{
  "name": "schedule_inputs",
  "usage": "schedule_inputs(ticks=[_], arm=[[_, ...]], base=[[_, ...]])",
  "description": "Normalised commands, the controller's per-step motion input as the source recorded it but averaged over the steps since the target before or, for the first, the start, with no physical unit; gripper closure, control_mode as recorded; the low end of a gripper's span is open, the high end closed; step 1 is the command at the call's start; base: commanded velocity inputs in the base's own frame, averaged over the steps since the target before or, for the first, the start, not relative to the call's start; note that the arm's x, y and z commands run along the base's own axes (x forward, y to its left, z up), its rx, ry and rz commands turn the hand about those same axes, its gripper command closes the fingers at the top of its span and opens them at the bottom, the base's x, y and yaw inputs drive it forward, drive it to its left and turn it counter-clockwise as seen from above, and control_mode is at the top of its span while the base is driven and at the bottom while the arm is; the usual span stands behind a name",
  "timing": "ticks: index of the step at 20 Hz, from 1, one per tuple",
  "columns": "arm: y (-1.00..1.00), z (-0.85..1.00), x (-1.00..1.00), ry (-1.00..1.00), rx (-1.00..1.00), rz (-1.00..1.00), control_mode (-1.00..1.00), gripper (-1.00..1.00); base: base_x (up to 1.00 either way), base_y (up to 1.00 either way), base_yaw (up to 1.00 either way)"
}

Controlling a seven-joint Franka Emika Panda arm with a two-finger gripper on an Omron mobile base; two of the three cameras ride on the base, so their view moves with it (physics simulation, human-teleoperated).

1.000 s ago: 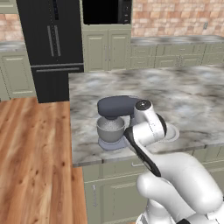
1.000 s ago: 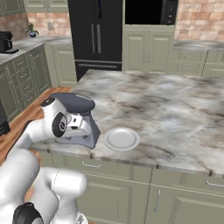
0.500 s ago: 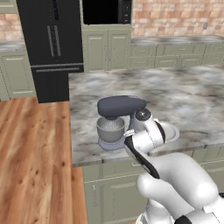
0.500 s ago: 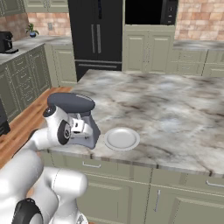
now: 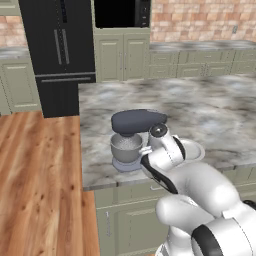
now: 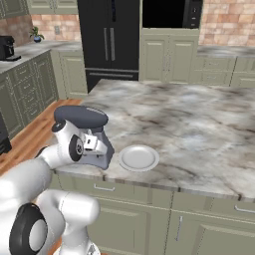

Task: Add butter and sugar cubes to the stand mixer bowl and then turn on the stand mixer to begin making frosting.

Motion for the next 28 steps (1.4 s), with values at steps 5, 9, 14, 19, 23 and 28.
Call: schedule_inputs(ticks=[5, 9, 14, 19, 23, 28], arm=[[-0.05, -0.36, 0.32, 0.02, 0.0, -0.06, -1.0, -1.0], [-0.06, -0.2, 0.39, 0.0, 0.0, -0.01, -1.0, -1.0], [-0.03, -0.1, 0.4, 0.0, 0.0, 0.0, -1.0, -1.0], [-0.06, -0.15, 0.35, 0.01, 0.0, -0.01, -1.0, -1.0], [-0.01, -0.02, 0.2, 0.08, 0.0, -0.06, -1.0, 1.0], [-0.14, -0.04, 0.1, 0.12, 0.0, -0.11, -1.0, 1.0]], base=[[0.0, 0.0, 0.0], [0.0, 0.0, 0.0], [0.0, 0.0, 0.0], [0.0, 0.0, 0.0], [0.0, 0.0, 0.0], [0.0, 0.0, 0.0]])
